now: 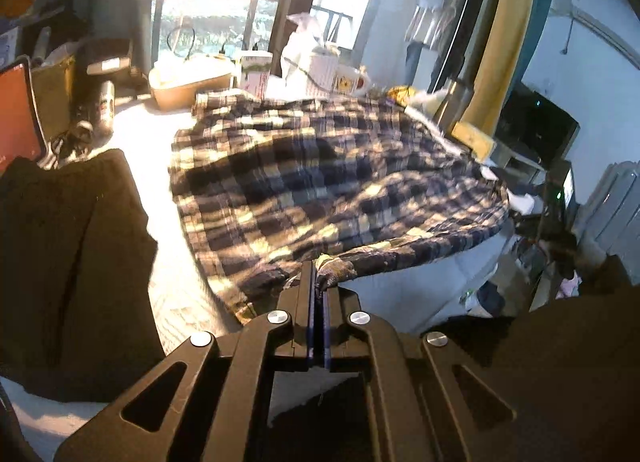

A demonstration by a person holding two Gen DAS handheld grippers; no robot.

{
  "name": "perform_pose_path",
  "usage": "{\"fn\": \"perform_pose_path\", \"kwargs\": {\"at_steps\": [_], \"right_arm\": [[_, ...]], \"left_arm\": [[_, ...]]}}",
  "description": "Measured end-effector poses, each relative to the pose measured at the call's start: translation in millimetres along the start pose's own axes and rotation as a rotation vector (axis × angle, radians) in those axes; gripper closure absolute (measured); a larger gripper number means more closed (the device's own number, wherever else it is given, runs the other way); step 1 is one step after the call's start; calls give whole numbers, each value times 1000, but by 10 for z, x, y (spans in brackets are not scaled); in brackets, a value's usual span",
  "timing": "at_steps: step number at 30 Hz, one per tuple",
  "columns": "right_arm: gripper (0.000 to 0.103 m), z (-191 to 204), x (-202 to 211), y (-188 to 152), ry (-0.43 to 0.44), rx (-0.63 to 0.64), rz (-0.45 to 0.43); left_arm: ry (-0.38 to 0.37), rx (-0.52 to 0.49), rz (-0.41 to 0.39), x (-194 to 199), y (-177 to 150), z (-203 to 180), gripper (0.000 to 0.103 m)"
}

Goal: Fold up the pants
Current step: 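Grasp the pants' edge with both grippers and lift it toward the other gripper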

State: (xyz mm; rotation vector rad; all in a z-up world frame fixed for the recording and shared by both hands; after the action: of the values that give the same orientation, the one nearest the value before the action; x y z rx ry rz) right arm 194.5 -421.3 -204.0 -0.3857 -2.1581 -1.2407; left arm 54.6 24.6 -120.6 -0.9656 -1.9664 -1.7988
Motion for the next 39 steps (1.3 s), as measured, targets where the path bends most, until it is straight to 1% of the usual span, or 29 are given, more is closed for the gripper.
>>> {"fn": "perform_pose_path", "kwargs": {"at_steps": [4,5,6,7,8,9,10,12,18,24,27,31,37,38,39], "right_arm": [[24,180,20,156,20,89,-67],[29,220,12,186,37,99,-75],[37,250,-12,201,53,106,-73],[59,259,-73,196,49,114,-53],[72,257,-111,194,28,122,-39],[73,254,-114,201,17,125,-40],[78,244,-94,217,19,116,-50],[78,198,-16,269,16,85,-75],[81,64,278,432,-8,41,-142],[81,-69,501,640,-20,15,-191],[81,-138,531,738,-11,-7,-207],[81,-202,511,883,-13,-22,-209],[82,-365,458,1140,-17,-78,-233],[85,-392,452,1181,-15,-86,-239],[85,-418,448,1229,-11,-93,-243]], "left_arm": [[7,-12,-13,34,72,-6,102],[13,-15,-15,32,81,-9,102],[17,-18,-15,26,85,-10,102],[22,-22,-15,26,82,-18,102],[31,-32,-15,23,83,-31,102],[36,-39,-18,32,88,-40,102],[40,-44,-24,48,98,-59,102],[59,-57,-43,96,154,-95,102],[78,-100,-129,285,420,-200,102],[114,-95,-205,379,702,-75,102],[129,-100,-224,366,805,-32,102],[144,-136,-238,312,962,-15,102],[171,-188,-280,270,1302,4,102],[176,-188,-286,266,1363,17,102],[181,-189,-292,252,1441,40,102]]}}
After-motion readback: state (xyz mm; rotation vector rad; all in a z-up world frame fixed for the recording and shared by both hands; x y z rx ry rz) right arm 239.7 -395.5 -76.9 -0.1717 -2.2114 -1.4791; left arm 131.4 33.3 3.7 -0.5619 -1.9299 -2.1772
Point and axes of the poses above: each gripper's, at about its wrist camera, not at the fingertips, and x roughly against the way its jaws point, z to its left, y to its top, the point moved 6 cm from there along -x, roughly the way its jaws point, and after that the axes turned 7 degrees about y, right-handed, at the moved point
